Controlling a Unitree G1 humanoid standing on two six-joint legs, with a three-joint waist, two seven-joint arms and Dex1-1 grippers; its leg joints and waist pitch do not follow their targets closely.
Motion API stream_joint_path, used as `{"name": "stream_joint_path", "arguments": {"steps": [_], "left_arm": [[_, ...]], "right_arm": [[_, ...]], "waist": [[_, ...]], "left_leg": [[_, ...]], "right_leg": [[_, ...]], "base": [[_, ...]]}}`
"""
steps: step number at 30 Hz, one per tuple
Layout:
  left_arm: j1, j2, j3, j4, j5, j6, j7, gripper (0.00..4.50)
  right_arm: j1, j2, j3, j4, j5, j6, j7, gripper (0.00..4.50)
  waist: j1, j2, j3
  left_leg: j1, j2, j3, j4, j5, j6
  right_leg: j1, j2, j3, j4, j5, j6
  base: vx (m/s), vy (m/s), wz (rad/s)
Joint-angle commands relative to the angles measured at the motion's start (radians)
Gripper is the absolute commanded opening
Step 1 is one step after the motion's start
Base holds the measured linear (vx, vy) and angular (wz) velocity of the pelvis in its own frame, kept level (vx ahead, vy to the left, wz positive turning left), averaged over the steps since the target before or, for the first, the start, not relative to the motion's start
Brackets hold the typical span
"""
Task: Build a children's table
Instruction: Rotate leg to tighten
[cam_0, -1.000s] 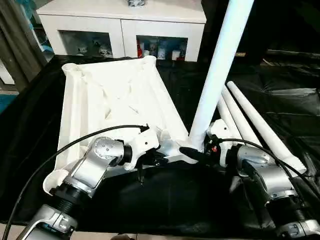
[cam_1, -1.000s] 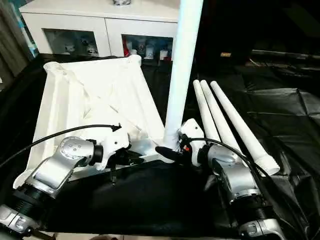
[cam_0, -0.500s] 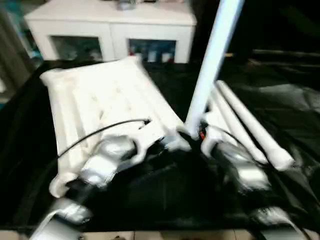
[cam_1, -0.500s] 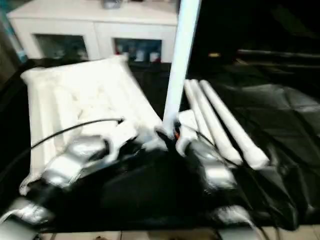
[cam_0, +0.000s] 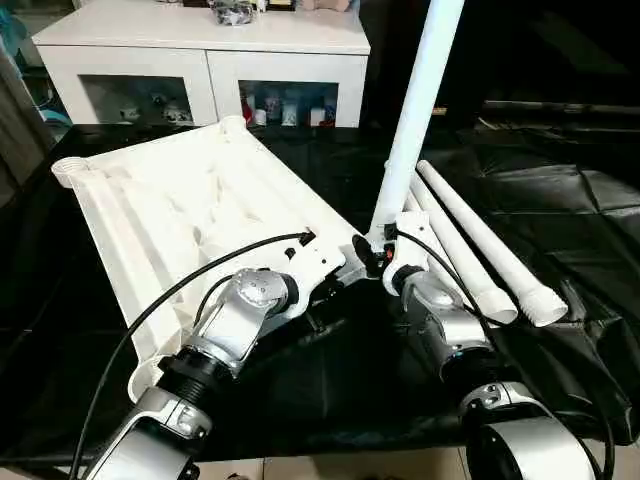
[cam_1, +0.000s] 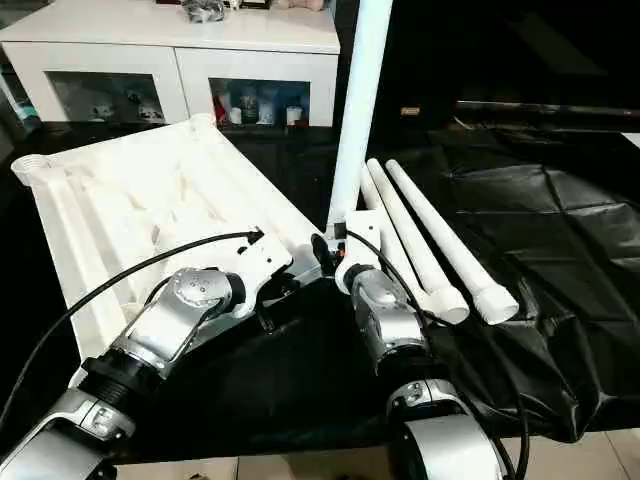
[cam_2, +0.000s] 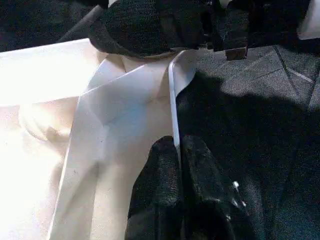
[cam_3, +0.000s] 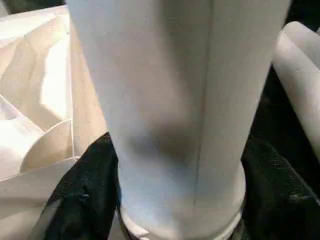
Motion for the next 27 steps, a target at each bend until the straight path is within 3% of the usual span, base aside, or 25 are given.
{"name": "stream_joint_path", "arguments": {"steps": [1,2,4,6,9,11,13,14,18,27], "left_arm": [[0.024,-0.006,-0.028,-0.023,-0.03,-0.048,-0.04,0.0],[0.03,0.002,-0.027,-0.032,-0.037,-0.05,-0.054,0.0],[0.033,0.006,-0.027,-0.038,-0.041,-0.052,-0.063,0.0],[0.052,0.039,-0.025,-0.065,-0.063,-0.08,-0.126,0.0],[0.071,0.079,-0.023,-0.087,-0.081,-0.102,-0.189,0.0],[0.074,0.086,-0.023,-0.09,-0.086,-0.105,-0.204,0.0],[0.075,0.09,-0.023,-0.091,-0.088,-0.109,-0.21,0.0],[0.081,0.109,-0.024,-0.101,-0.099,-0.115,-0.246,0.0],[0.084,0.129,-0.024,-0.109,-0.11,-0.12,-0.279,0.0],[0.087,0.144,-0.02,-0.114,-0.115,-0.13,-0.304,0.0]], "right_arm": [[0.008,0.001,0.012,0.007,0.012,-0.004,0.059,3.51],[0.015,-0.012,0.021,-0.013,0.01,-0.005,0.086,3.76],[0.017,-0.02,0.025,-0.018,0.006,-0.011,0.102,3.85],[0.062,-0.089,0.06,-0.111,0.004,0.012,0.233,3.85],[0.13,-0.188,0.107,-0.242,0.001,0.051,0.383,3.85],[0.144,-0.211,0.114,-0.266,0.001,0.058,0.407,3.85],[0.151,-0.221,0.117,-0.277,0.005,0.065,0.425,3.85],[0.183,-0.27,0.13,-0.336,0.022,0.084,0.509,3.85],[0.208,-0.319,0.137,-0.397,0.052,0.101,0.614,3.85],[0.227,-0.362,0.146,-0.473,0.076,0.141,0.697,3.85]], "waist": [[0.001,0.004,-0.054],[0.002,0.002,-0.054],[0.006,0.002,-0.055],[0.013,-0.001,-0.058],[0.035,0.001,-0.061],[0.036,-0.005,-0.06],[0.039,-0.002,-0.064],[0.042,-0.002,-0.063],[0.048,-0.003,-0.063],[0.048,-0.005,-0.061]], "left_leg": [[0.015,0.038,-0.025,-0.087,-0.478,0.004],[0.013,0.038,-0.024,-0.087,-0.467,0.006],[0.009,0.039,-0.02,-0.087,-0.431,0.013],[0.008,0.038,-0.014,-0.083,-0.382,0.028],[0.01,0.04,-0.003,-0.078,-0.296,0.06],[0.007,0.038,0.0,-0.077,-0.293,0.061],[0.003,0.039,0.0,-0.076,-0.256,0.061],[0.003,0.039,0.0,-0.076,-0.25,0.066],[0.001,0.042,-0.001,-0.078,-0.247,0.07],[0.004,0.043,-0.001,-0.08,-0.265,0.055]], "right_leg": [[0.022,-0.064,0.038,-0.081,-0.499,-0.13],[0.023,-0.064,0.04,-0.079,-0.483,-0.137],[0.025,-0.062,0.045,-0.07,-0.431,-0.16],[0.029,-0.063,0.049,-0.066,-0.391,-0.177],[0.029,-0.056,0.056,-0.054,-0.298,-0.198],[0.029,-0.055,0.059,-0.05,-0.313,-0.202],[0.035,-0.057,0.058,-0.046,-0.307,-0.2],[0.037,-0.053,0.057,-0.047,-0.302,-0.194],[0.039,-0.053,0.057,-0.044,-0.292,-0.197],[0.035,-0.054,0.059,-0.048,-0.336,-0.186]], "base": [[0.0,0.0,0.0],[0.0,0.0,0.0],[0.0,0.0,0.0],[0.0,0.0,0.0],[0.017,-0.011,0.04],[0.0,0.0,0.0],[0.0,0.0,0.0],[0.0,0.0,0.0],[0.0,0.0,0.0],[0.0,0.0,0.0]]}}
